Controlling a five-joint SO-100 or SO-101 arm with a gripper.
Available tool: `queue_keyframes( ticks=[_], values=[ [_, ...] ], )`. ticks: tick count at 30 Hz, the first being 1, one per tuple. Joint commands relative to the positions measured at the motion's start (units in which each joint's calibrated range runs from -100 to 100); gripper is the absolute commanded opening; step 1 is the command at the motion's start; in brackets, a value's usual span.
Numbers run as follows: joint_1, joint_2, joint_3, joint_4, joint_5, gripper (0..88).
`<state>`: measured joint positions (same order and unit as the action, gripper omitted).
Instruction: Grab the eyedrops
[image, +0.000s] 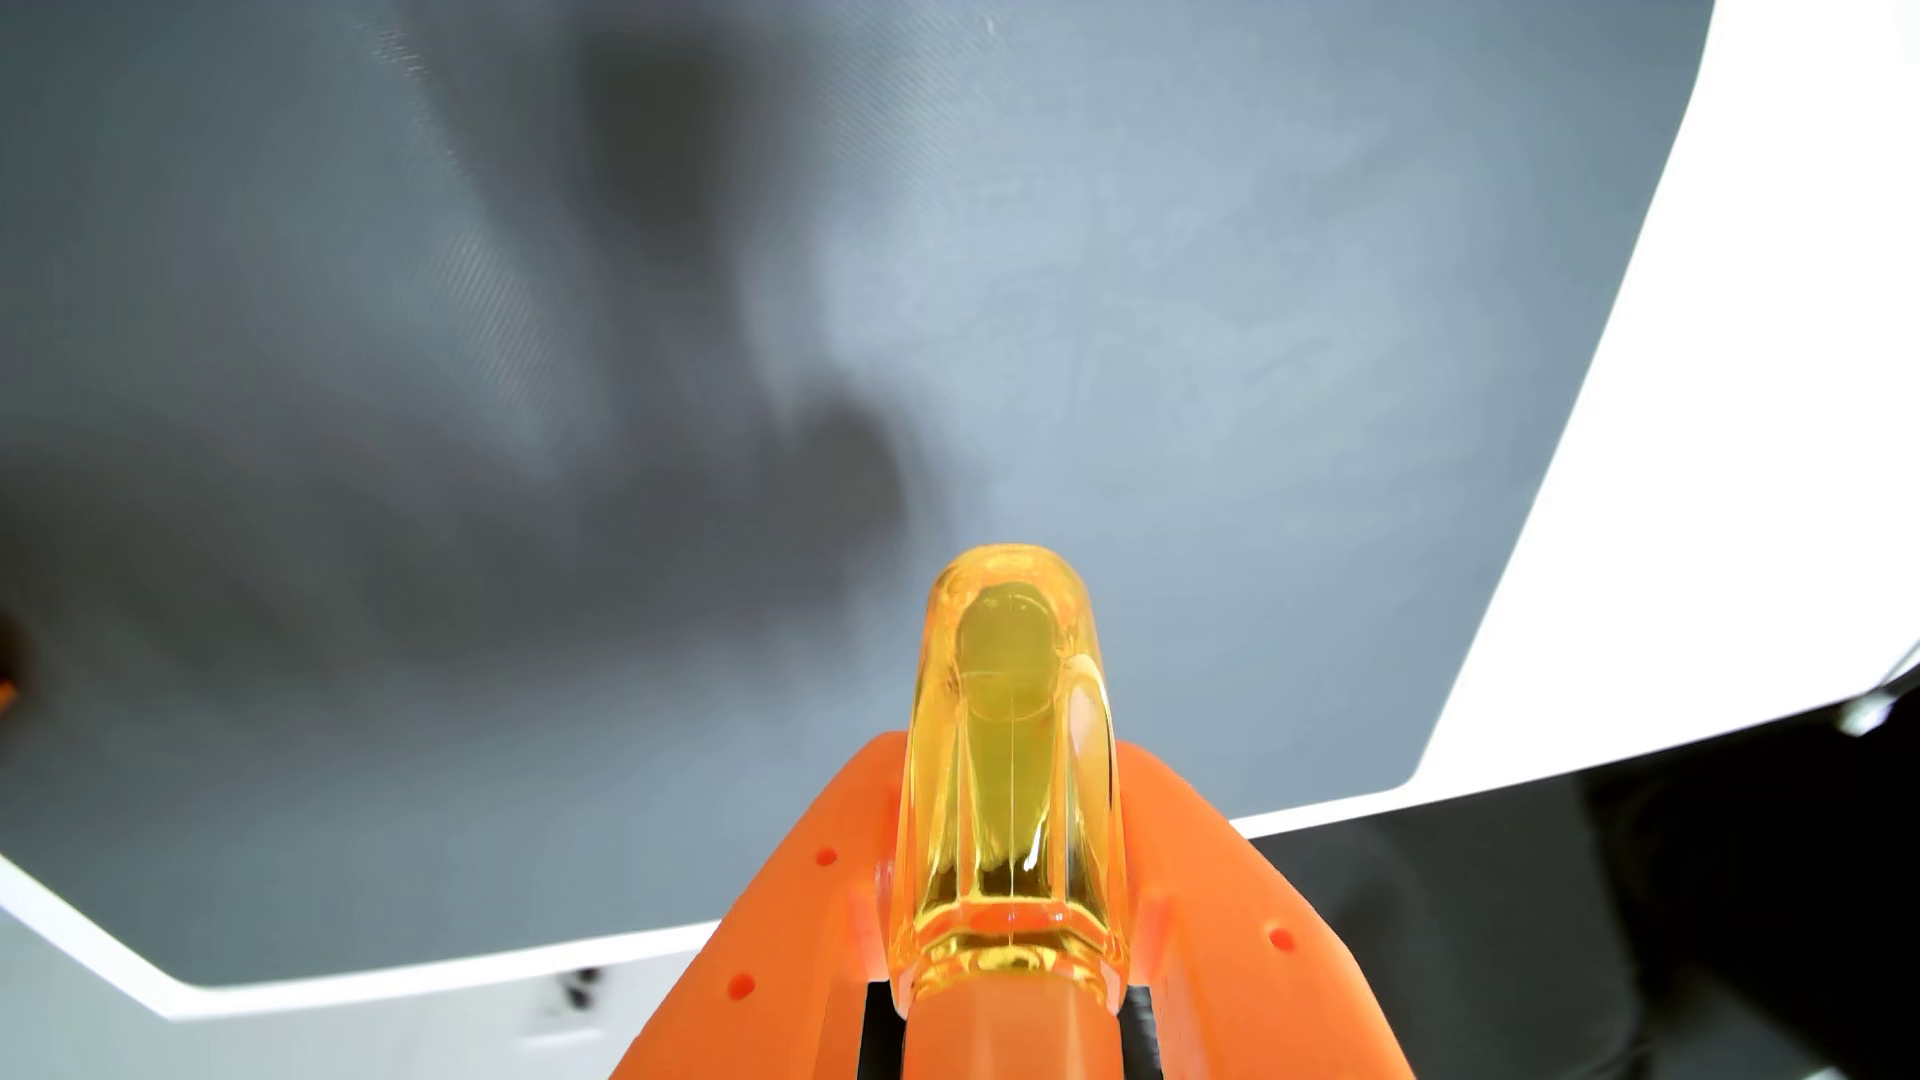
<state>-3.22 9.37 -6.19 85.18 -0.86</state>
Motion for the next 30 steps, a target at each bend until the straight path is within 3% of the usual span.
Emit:
queue_keyframes(
  ticks=[1, 30],
  values=[
    [-1.0, -1.6, -4.3, 0.7, 2.6, 0.6],
    [-1.2, -1.4, -3.9, 0.1, 3.2, 0.6]
  ],
)
